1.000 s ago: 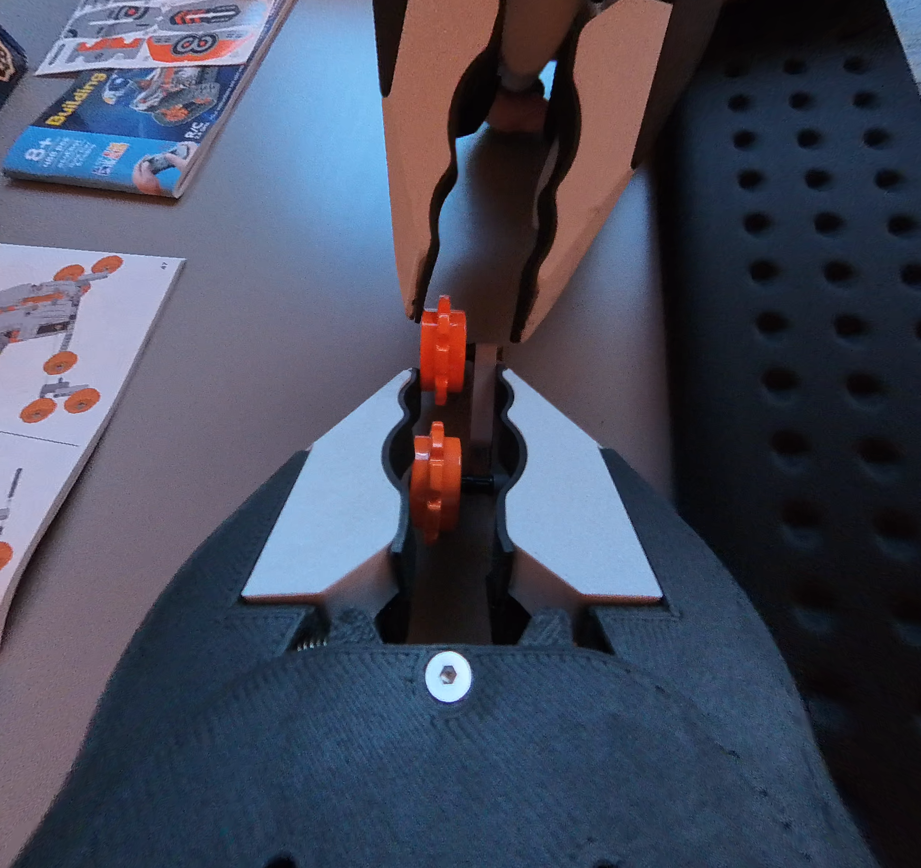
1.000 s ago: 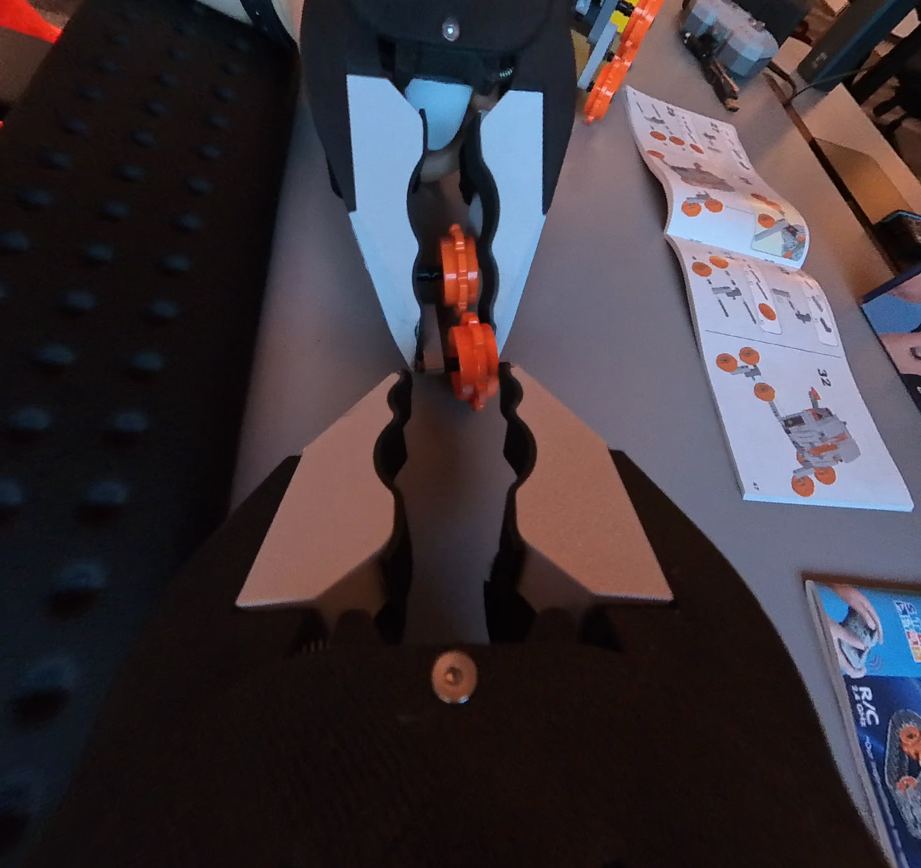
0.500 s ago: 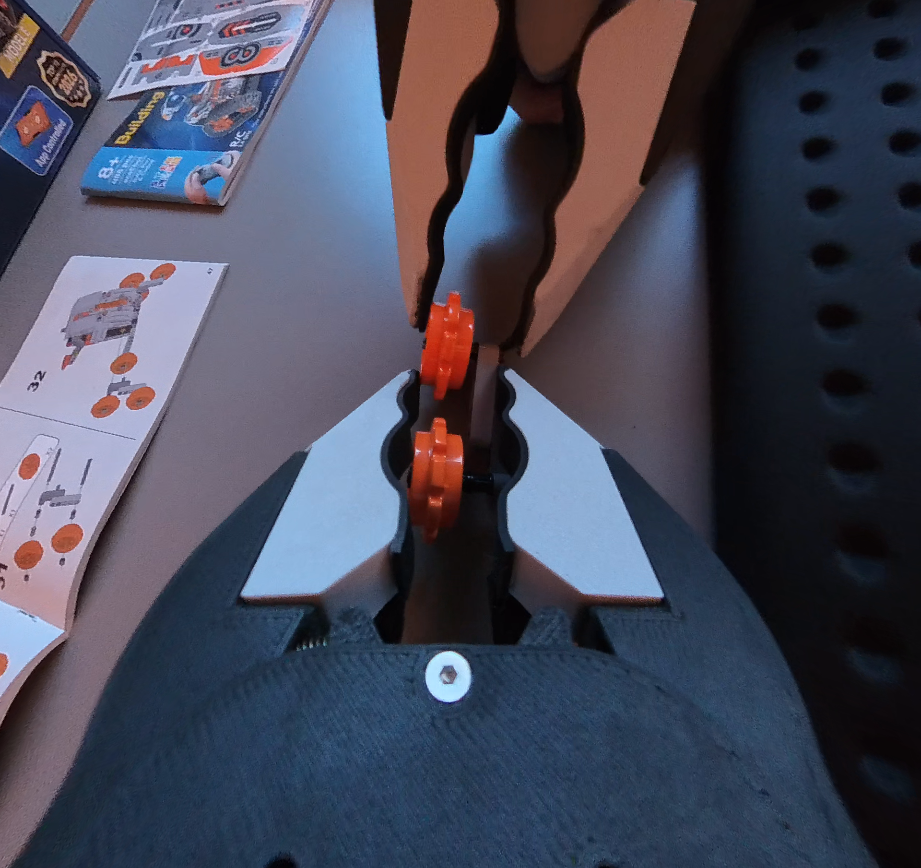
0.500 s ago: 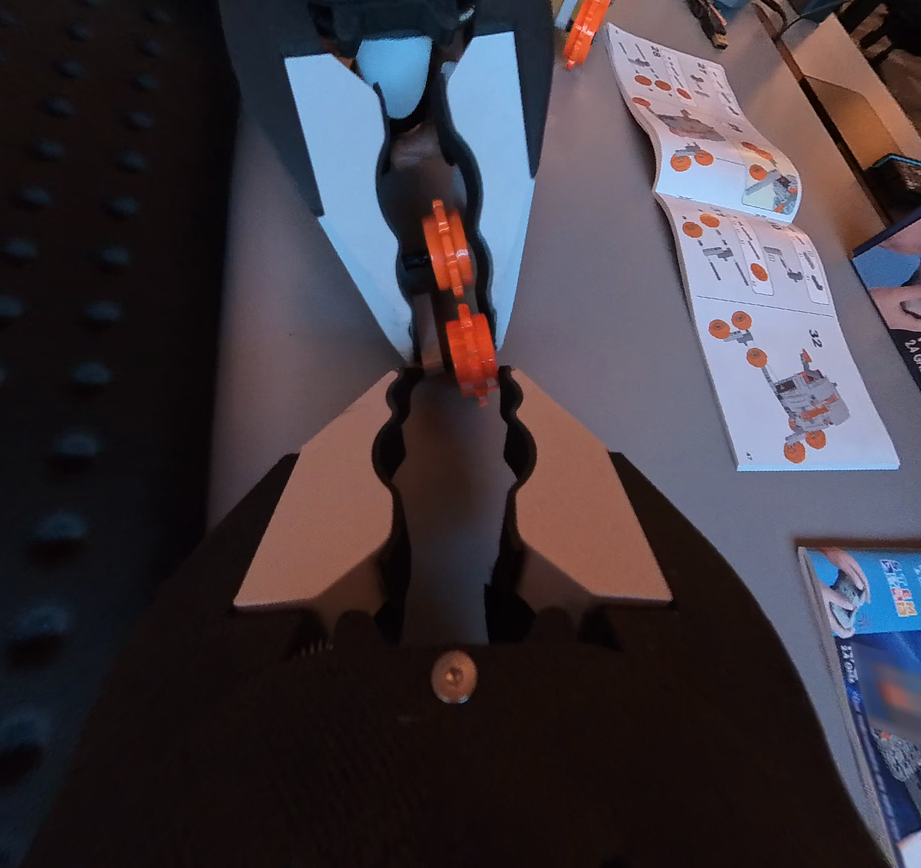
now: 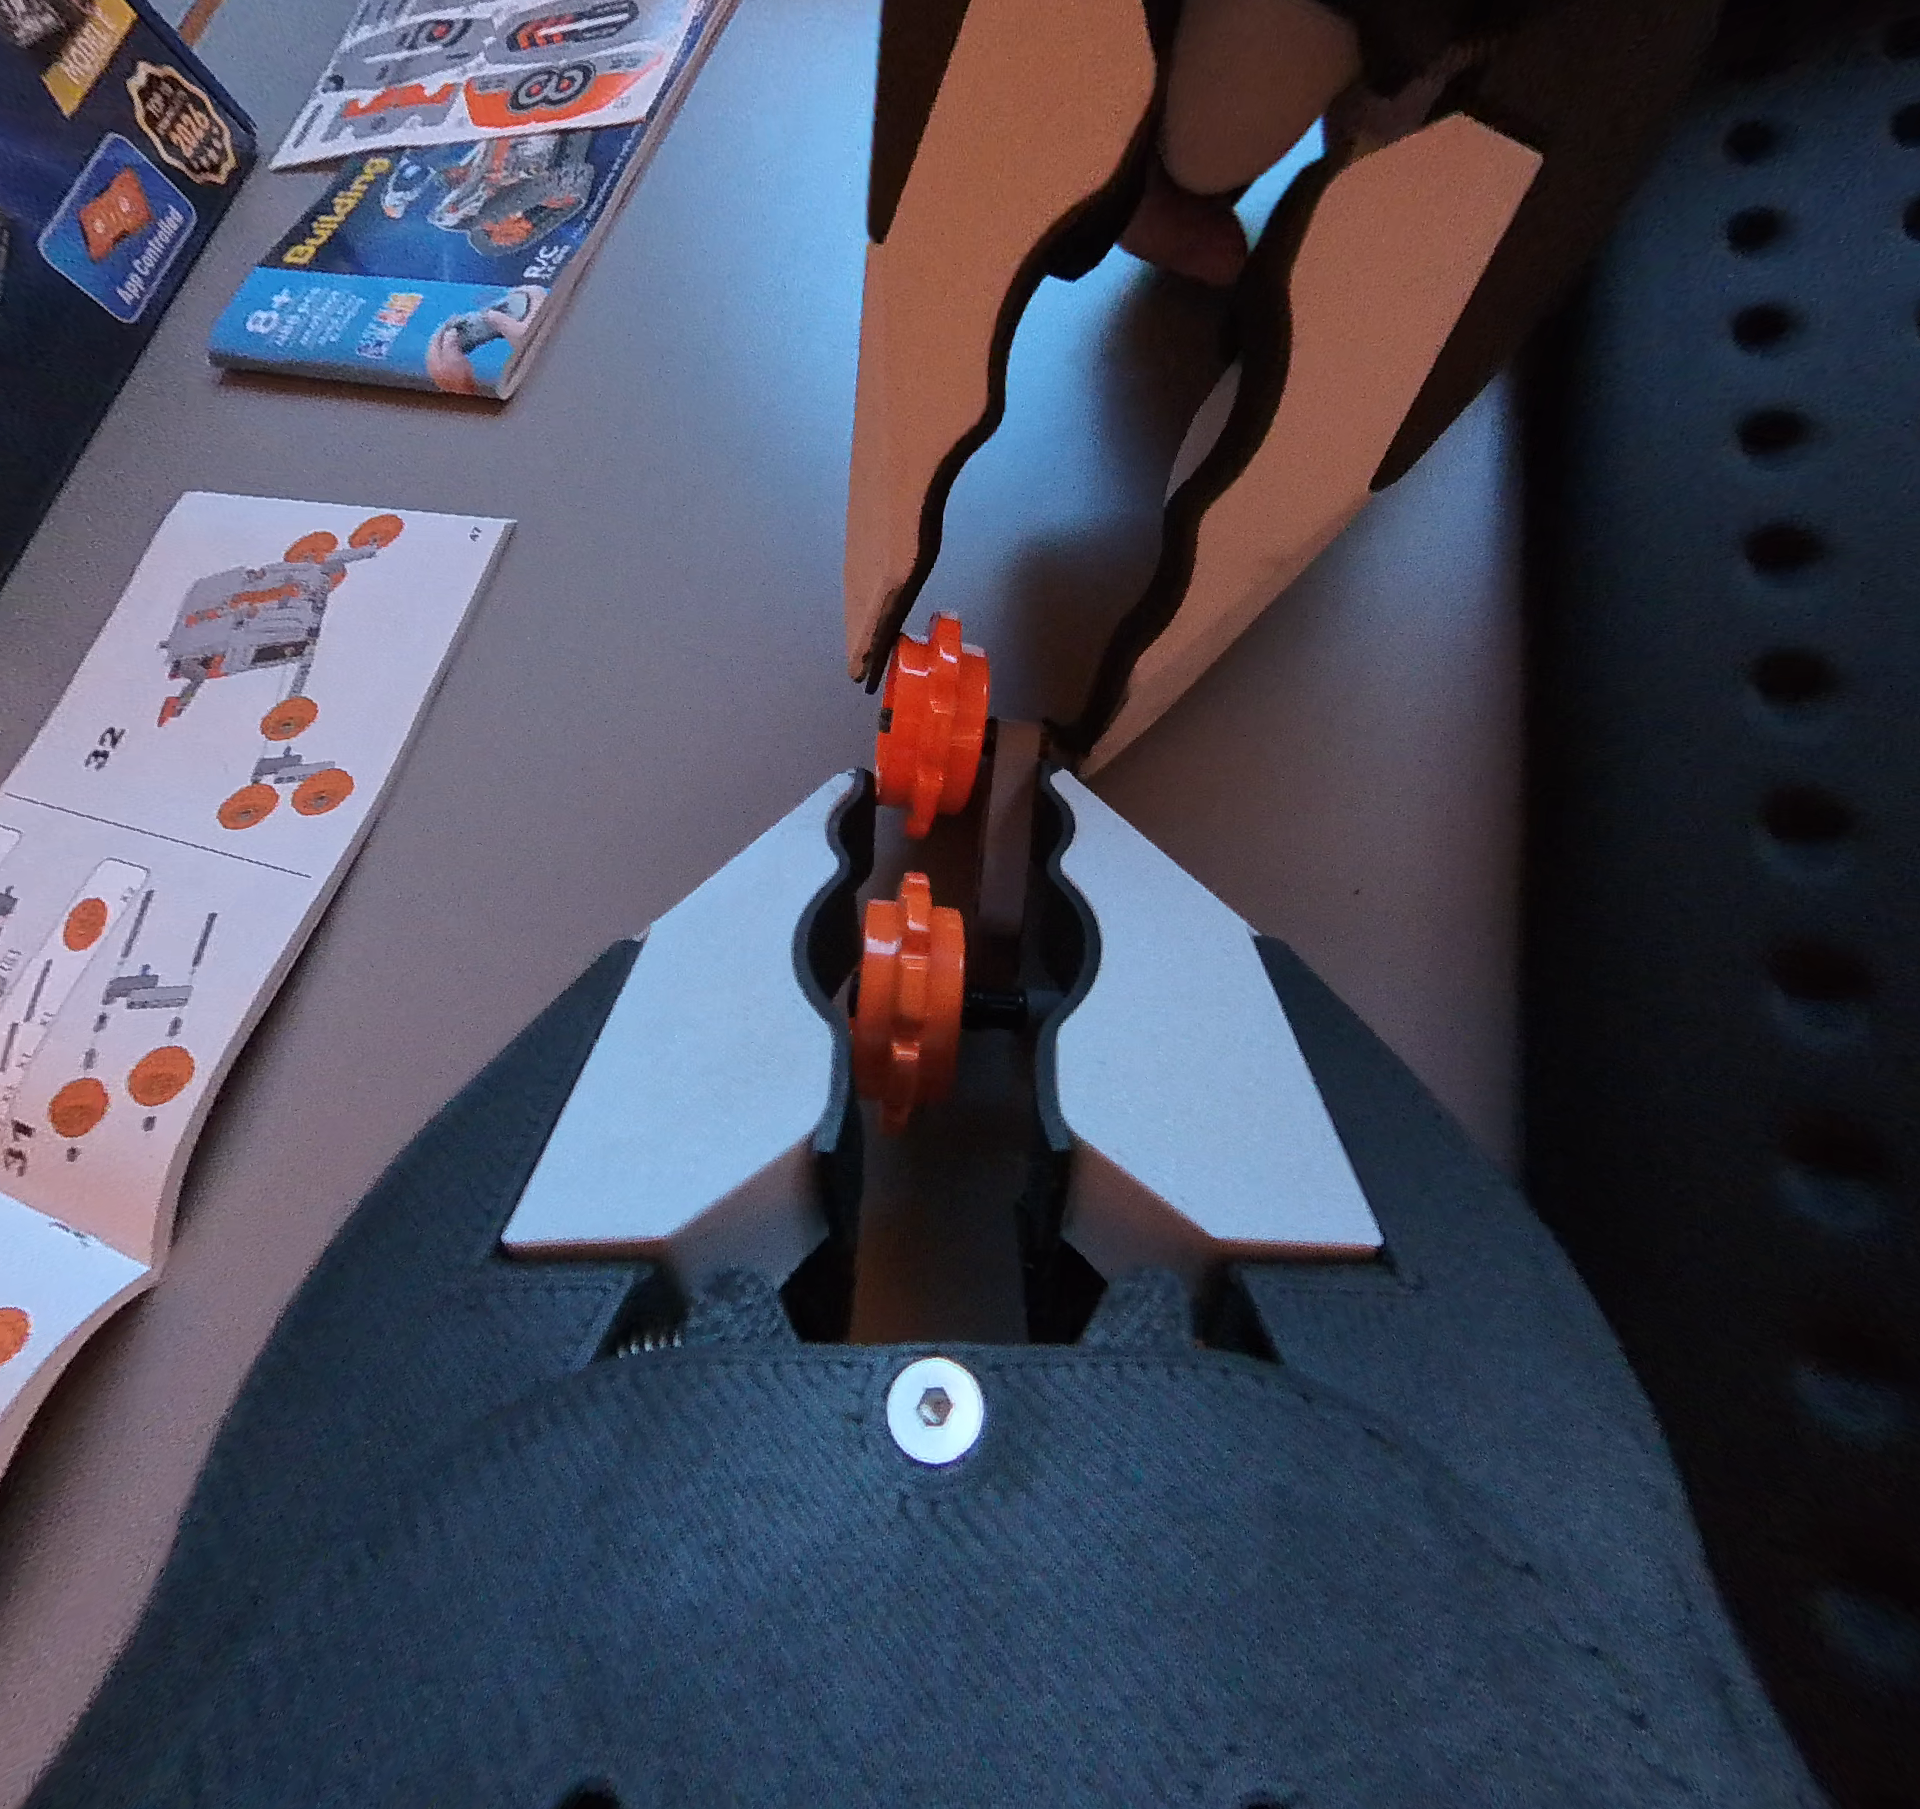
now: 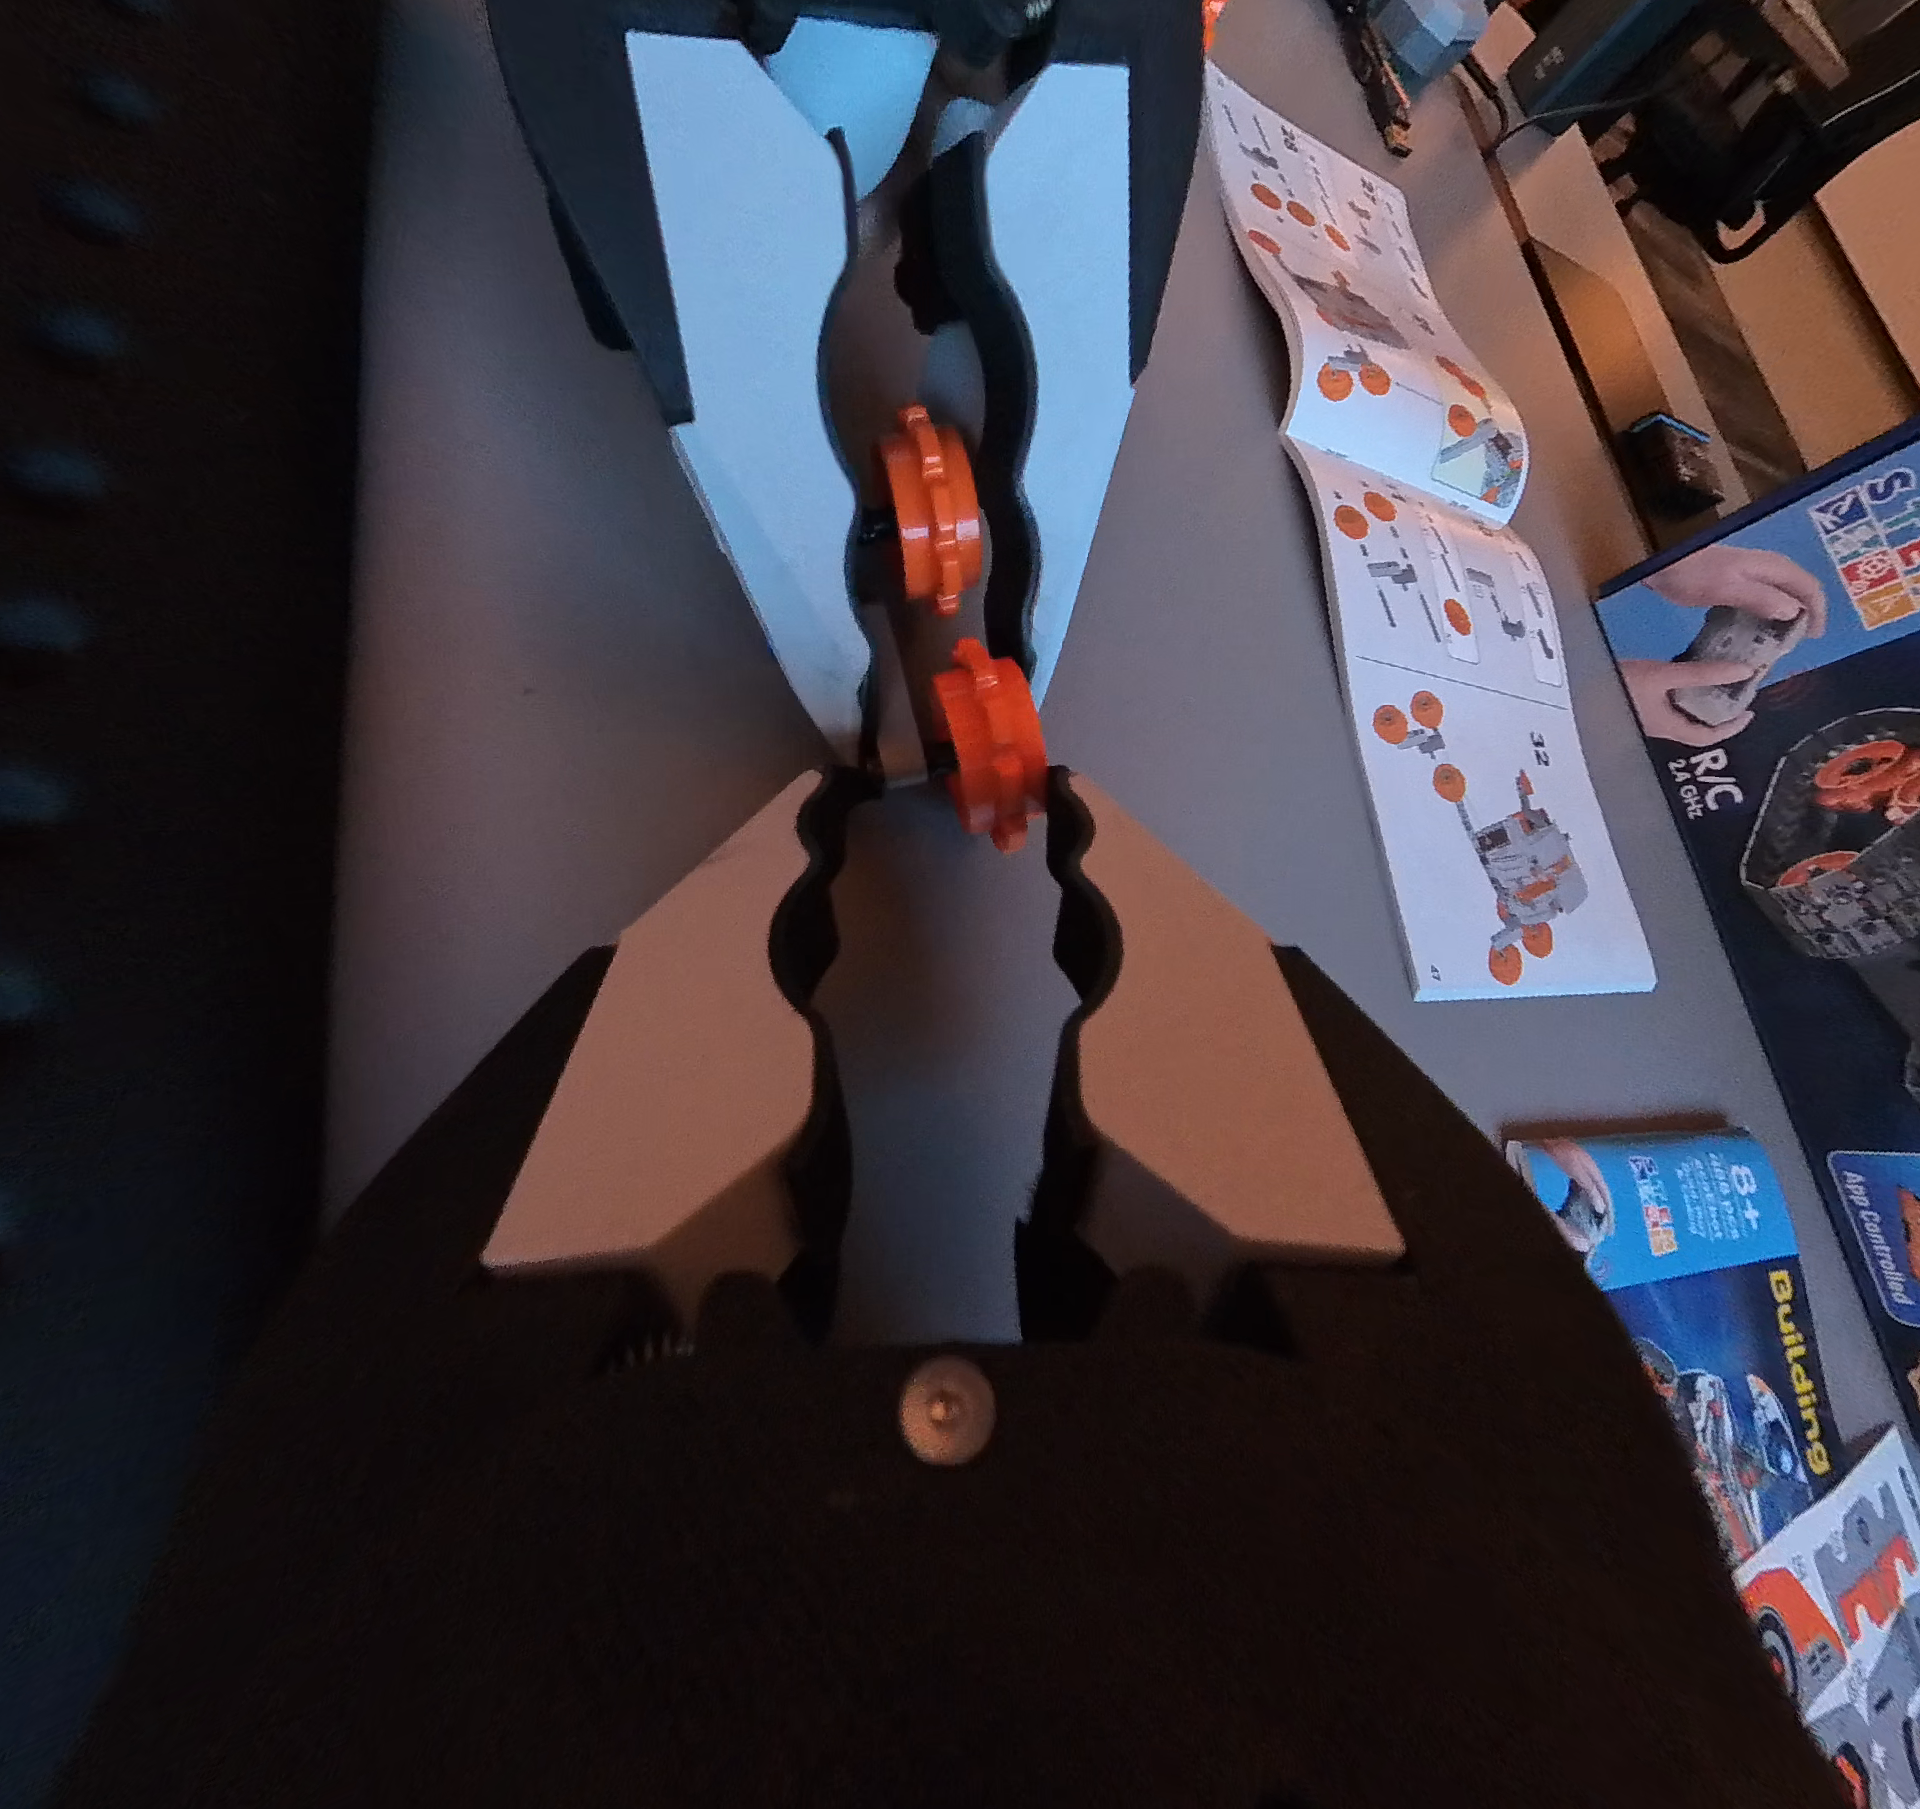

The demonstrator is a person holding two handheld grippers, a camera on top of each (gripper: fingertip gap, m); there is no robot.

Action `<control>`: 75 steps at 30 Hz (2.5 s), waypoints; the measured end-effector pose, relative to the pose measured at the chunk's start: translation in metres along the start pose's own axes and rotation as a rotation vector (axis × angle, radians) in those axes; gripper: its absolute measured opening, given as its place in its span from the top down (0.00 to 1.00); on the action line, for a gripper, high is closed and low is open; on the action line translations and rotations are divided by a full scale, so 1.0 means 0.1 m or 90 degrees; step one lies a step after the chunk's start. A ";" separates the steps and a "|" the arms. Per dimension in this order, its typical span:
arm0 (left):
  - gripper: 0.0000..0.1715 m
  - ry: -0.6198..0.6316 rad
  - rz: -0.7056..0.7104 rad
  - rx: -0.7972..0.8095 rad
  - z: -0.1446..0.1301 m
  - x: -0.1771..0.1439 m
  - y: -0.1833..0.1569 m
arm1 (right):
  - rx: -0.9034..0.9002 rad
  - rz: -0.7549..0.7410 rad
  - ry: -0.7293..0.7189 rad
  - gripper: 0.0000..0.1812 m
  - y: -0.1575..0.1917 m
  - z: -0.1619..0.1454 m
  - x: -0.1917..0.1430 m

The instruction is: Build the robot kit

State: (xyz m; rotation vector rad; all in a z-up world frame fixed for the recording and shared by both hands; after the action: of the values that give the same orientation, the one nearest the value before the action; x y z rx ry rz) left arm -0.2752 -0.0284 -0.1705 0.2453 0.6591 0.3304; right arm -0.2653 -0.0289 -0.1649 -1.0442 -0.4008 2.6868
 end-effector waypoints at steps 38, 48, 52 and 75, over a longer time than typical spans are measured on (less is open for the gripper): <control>0.79 0.033 -0.113 -0.136 0.00 0.02 -0.04 | 0.121 0.060 -0.073 0.82 -0.06 0.03 -0.07; 0.73 0.038 -0.043 -0.081 -0.03 0.02 -0.03 | 0.070 0.011 -0.026 0.82 -0.07 -0.01 -0.04; 0.76 0.040 0.016 -0.050 -0.05 0.02 0.07 | 0.058 -0.008 -0.014 0.82 -0.10 -0.02 -0.05; 0.94 0.048 0.180 0.187 0.02 0.05 0.08 | 0.084 -0.059 0.011 0.82 -0.23 -0.07 -0.06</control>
State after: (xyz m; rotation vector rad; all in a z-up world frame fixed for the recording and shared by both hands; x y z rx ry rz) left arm -0.2719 -0.0197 -0.1693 0.6132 0.7484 0.5157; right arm -0.2536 -0.0080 -0.1589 -0.9860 -0.2576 2.5821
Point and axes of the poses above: each gripper's, where its closed fingertips meet, x out along the fingers, z out of its top, y = z × x across the jaws, the point moved 1 cm from there along -x, back along the fingers, and after that the axes turned 11 degrees about z, right-handed, at the moved point
